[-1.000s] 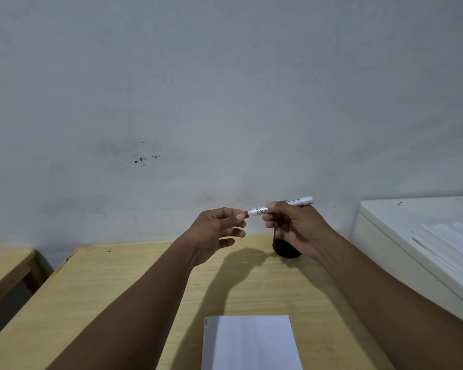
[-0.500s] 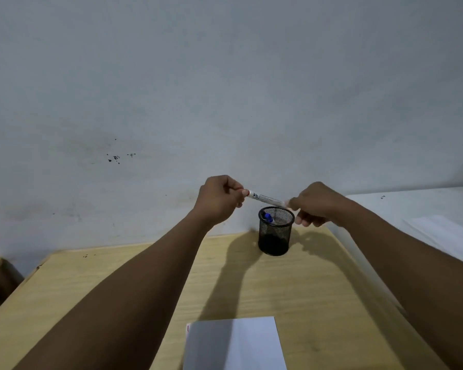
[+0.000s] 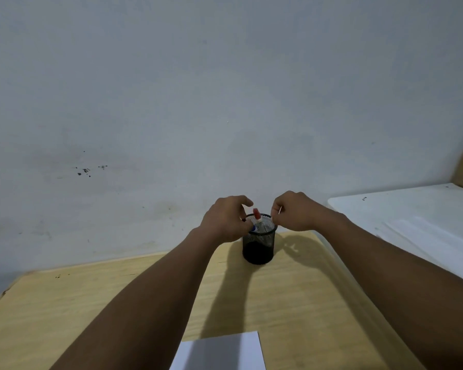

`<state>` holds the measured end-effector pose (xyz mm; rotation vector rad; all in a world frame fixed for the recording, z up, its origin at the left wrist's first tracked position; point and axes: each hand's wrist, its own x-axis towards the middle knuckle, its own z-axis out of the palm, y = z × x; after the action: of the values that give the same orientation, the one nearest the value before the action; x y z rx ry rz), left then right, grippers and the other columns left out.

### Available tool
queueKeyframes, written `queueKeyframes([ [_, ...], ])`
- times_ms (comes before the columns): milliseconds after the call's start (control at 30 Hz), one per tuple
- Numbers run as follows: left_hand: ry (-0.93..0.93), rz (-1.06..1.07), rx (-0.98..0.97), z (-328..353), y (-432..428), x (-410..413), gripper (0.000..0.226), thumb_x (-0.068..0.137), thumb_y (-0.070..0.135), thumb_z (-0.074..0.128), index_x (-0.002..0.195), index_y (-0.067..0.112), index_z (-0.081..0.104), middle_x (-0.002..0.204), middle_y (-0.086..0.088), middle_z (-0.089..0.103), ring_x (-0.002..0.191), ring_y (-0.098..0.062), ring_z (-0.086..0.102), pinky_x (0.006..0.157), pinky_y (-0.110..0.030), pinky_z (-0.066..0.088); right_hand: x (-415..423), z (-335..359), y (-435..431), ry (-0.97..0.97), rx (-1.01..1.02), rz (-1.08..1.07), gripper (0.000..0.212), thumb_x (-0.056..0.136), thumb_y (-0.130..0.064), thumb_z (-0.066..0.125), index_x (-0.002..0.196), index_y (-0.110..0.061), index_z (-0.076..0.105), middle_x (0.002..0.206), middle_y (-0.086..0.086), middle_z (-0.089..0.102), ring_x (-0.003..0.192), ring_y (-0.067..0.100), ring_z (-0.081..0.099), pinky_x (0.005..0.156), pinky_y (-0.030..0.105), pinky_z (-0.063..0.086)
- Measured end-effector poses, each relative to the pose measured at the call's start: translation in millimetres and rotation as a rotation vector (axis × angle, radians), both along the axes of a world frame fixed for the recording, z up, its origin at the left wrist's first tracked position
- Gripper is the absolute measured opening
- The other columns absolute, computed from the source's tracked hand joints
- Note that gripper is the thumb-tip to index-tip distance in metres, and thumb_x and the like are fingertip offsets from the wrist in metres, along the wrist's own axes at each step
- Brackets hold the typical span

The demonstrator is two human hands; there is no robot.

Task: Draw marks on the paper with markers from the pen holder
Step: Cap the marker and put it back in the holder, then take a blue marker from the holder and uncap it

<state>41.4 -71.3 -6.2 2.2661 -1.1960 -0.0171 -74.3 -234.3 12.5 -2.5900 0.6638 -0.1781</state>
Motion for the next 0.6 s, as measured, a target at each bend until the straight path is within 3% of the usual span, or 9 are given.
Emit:
queueKeyframes([
  [67, -0.03, -0.011, 0.029, 1, 0, 0, 0.049, 0.08, 0.029, 0.076, 0.128, 0.024, 0.069, 0.108, 0.004, 0.073, 0.101, -0.017, 0.063, 0.09, -0.037, 0.055, 0, -3, -2, -0.011, 0.002, 0.004, 0.018, 0.085, -0.019, 0.062, 0.093, -0.014, 0.077, 0.096, 0.004, 0.074, 0.094, 0.026, 0.071, 0.079, 0.036, 0.058],
  [200, -0.109, -0.043, 0.039, -2, -1, 2, 0.029, 0.081, 0.031, 0.08, 0.108, 0.02, 0.082, 0.105, -0.002, 0.076, 0.102, -0.019, 0.066, 0.081, -0.036, 0.057, -4, -9, -3, -0.022, 0.02, 0.018, 0.017, 0.086, -0.019, 0.064, 0.093, -0.015, 0.078, 0.086, -0.005, 0.069, 0.08, 0.014, 0.065, 0.065, 0.025, 0.05],
  [333, -0.185, -0.032, 0.028, -4, -1, 3, 0.021, 0.088, 0.033, 0.077, 0.103, 0.021, 0.083, 0.106, -0.004, 0.071, 0.105, -0.023, 0.062, 0.08, -0.042, 0.057, -9, -9, -2, -0.047, 0.035, 0.019, 0.018, 0.087, -0.019, 0.063, 0.096, -0.014, 0.078, 0.084, -0.006, 0.066, 0.075, 0.011, 0.061, 0.061, 0.023, 0.044],
  [467, -0.22, 0.035, -0.086, 10, 6, 4, 0.021, 0.094, 0.04, 0.068, 0.098, 0.022, 0.08, 0.101, 0.002, 0.066, 0.097, -0.015, 0.057, 0.079, -0.036, 0.051, -11, 4, 5, -0.114, 0.056, 0.023, 0.019, 0.088, -0.014, 0.062, 0.096, -0.011, 0.078, 0.08, -0.012, 0.062, 0.079, 0.014, 0.062, 0.06, 0.02, 0.043],
  [600, -0.075, 0.148, -0.28, 38, 30, 5, 0.02, 0.095, 0.037, 0.066, 0.092, 0.02, 0.075, 0.088, 0.008, 0.07, 0.088, -0.016, 0.066, 0.074, -0.032, 0.051, -8, 16, 26, -0.235, 0.129, 0.036, 0.014, 0.089, -0.017, 0.064, 0.096, -0.012, 0.076, 0.091, -0.005, 0.069, 0.087, 0.016, 0.065, 0.062, 0.02, 0.043],
])
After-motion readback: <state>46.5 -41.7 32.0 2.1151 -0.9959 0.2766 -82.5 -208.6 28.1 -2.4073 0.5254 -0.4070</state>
